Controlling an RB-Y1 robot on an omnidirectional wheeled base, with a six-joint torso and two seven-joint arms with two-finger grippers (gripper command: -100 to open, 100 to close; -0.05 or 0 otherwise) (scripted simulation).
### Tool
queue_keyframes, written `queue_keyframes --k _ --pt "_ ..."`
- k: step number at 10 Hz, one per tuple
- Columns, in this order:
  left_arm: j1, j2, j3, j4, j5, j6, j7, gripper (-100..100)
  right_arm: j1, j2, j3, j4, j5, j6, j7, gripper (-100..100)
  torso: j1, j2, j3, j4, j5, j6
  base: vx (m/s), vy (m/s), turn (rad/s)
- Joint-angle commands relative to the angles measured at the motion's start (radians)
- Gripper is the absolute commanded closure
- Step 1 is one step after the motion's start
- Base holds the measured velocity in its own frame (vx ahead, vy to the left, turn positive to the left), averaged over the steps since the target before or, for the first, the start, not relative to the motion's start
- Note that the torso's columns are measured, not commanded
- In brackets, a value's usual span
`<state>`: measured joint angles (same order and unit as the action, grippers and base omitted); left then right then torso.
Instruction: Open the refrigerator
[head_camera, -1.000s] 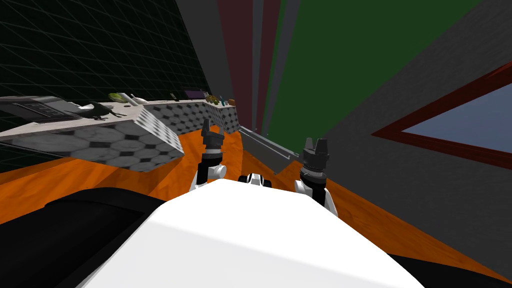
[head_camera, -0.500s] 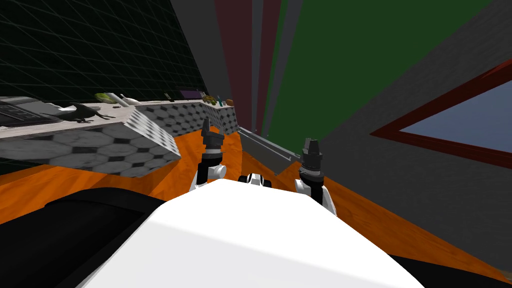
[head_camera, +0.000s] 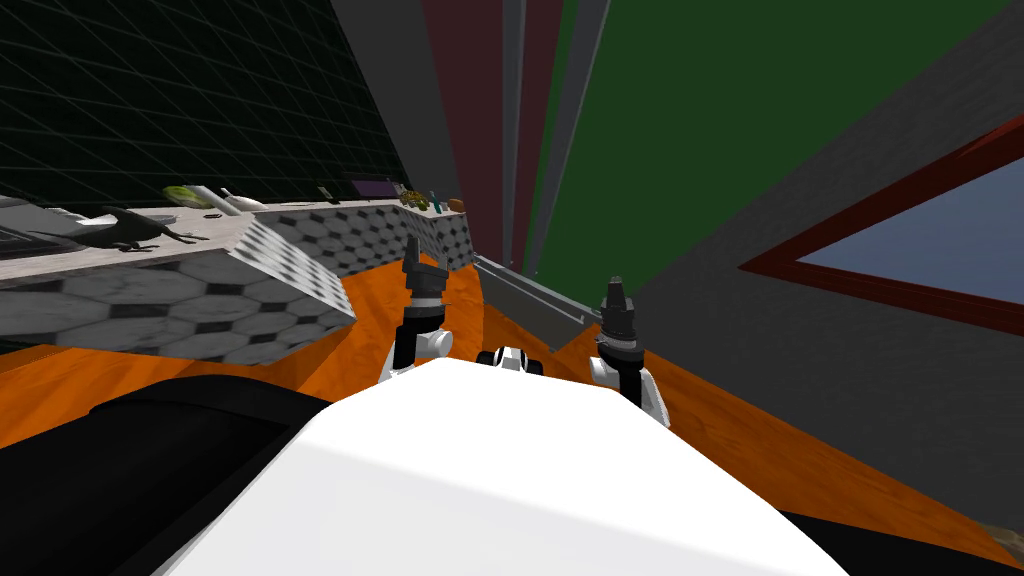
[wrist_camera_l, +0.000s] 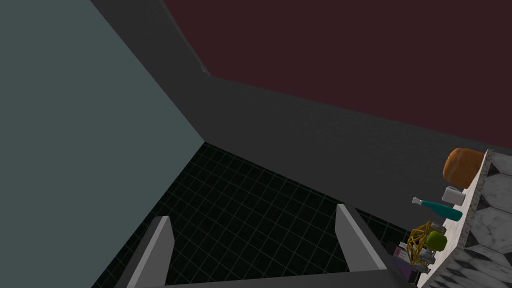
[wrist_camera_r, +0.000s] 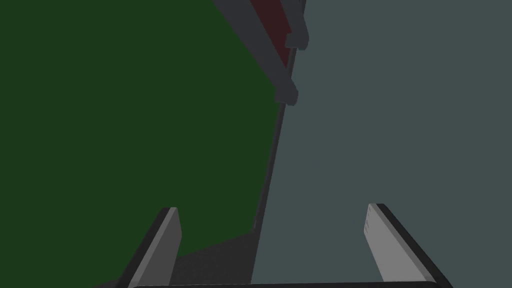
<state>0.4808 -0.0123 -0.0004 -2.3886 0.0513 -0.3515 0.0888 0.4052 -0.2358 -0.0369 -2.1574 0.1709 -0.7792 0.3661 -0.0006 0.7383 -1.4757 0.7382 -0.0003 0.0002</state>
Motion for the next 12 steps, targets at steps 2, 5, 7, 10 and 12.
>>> queue_keyframes --k 2,5,7,10,12 --pt "0.0 0.0 0.0 0.0 0.0 0.0 0.0 0 -0.02 -0.006 -0.006 0.042 0.02 -0.03 0.107 -100 0.002 -0.002 -0.002 -0.001 0.001 0.0 0.072 0.059 -0.06" --pt "0.0 0.0 0.0 0.0 0.0 0.0 0.0 0 -0.034 -0.01 -0.011 0.072 0.033 -0.049 0.183 -100 0.0 0.001 0.001 0.0 0.0 0.0 0.033 0.045 -0.047" --pt "0.0 0.0 0.0 0.0 0.0 0.0 0.0 0 -0.047 -0.012 -0.016 0.103 0.047 -0.068 0.24 -100 0.002 -0.002 -0.001 -0.001 0.0 0.0 0.071 0.064 -0.072" --pt "0.0 0.0 0.0 0.0 0.0 0.0 0.0 0 -0.061 -0.013 -0.022 0.136 0.062 -0.087 0.317 -100 -0.001 0.0 0.0 0.0 0.0 0.0 0.043 0.035 -0.041" --pt "0.0 0.0 0.0 0.0 0.0 0.0 0.0 0 -0.074 -0.013 -0.028 0.169 0.077 -0.107 0.365 -100 0.001 0.001 0.0 0.0 0.0 0.0 0.041 0.041 -0.049"
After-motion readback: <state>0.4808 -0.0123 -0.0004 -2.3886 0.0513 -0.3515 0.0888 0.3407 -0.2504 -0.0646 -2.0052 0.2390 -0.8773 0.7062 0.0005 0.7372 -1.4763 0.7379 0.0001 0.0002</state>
